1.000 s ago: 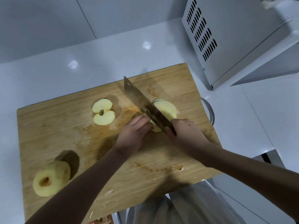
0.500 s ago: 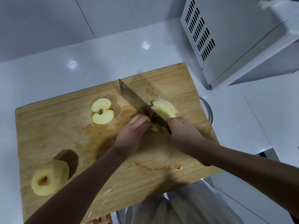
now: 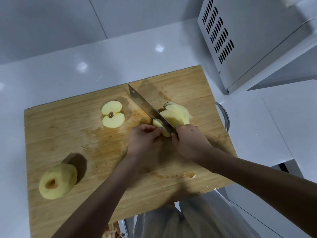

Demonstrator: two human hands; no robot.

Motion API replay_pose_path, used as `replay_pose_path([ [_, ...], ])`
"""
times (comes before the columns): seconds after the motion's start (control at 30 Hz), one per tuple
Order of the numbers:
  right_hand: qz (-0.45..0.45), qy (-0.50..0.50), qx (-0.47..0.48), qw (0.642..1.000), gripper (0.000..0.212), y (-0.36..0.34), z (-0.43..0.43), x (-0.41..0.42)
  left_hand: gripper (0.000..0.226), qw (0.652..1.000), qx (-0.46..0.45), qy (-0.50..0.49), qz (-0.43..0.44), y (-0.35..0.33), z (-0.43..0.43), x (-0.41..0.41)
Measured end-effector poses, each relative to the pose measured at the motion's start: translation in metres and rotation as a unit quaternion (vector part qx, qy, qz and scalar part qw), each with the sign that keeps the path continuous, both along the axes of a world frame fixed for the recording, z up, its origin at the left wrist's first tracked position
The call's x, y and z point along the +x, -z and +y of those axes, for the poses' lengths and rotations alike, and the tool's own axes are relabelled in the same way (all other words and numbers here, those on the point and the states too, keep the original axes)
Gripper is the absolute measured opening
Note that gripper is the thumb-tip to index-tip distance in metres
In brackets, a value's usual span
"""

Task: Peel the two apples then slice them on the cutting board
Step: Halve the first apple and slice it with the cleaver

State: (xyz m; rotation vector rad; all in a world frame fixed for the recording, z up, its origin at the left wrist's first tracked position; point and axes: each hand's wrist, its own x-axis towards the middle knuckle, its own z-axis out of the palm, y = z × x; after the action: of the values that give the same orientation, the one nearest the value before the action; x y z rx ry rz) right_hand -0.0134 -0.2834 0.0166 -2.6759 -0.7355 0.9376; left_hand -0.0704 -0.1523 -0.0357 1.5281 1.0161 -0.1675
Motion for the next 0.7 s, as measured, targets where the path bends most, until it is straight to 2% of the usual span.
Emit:
replay_pose_path([
  [0.3, -0.027, -0.003, 0.04, 0.999, 0.021, -0.024, -0.021, -0.003, 0.007, 0.999, -0.022, -0.009, -0.025, -0.003, -0.002, -0.001],
  [0.6, -0.011, -0.019, 0.021, 1.0, 0.019, -0.021, -0.023, -0.003, 0.013, 0.999, -0.02, 0.005, -0.025, -0.002, 0.0, -0.003],
  [0.7, -0.003, -0.016, 0.025, 1.0, 0.017, -0.022, -0.022, -0.001, 0.012, 0.999, -0.044, -0.003, -0.029, -0.002, 0.002, -0.004],
])
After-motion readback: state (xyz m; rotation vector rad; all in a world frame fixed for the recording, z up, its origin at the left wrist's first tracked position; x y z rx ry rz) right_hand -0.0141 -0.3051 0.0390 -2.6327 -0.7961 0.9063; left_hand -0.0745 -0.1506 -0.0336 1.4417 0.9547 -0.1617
